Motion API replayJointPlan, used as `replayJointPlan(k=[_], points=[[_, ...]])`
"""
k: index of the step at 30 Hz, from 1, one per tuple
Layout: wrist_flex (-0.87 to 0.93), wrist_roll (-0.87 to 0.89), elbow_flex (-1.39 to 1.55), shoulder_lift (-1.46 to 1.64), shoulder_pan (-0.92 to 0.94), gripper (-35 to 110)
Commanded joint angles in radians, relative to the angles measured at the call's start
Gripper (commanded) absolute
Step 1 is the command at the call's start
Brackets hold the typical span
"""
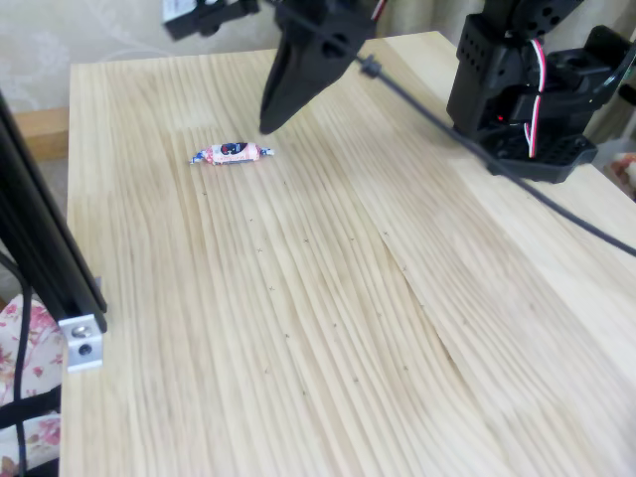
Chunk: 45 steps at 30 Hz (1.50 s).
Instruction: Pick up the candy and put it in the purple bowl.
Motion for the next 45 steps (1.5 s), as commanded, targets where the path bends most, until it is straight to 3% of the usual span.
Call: replayJointPlan(k=[1, 10, 15, 18, 37, 45], points=[[-0.025, 0.002, -0.204, -0.044, 0.026, 8], [-0.041, -0.011, -0.282, -0.178, 0.043, 28], [-0.041, -0.009, -0.33, -0.252, 0.055, 29], [-0.043, -0.006, -0.37, -0.308, 0.075, 40], [-0.017, 0.026, -0.469, -0.472, 0.173, 37], [-0.002, 0.026, -0.476, -0.476, 0.183, 26]])
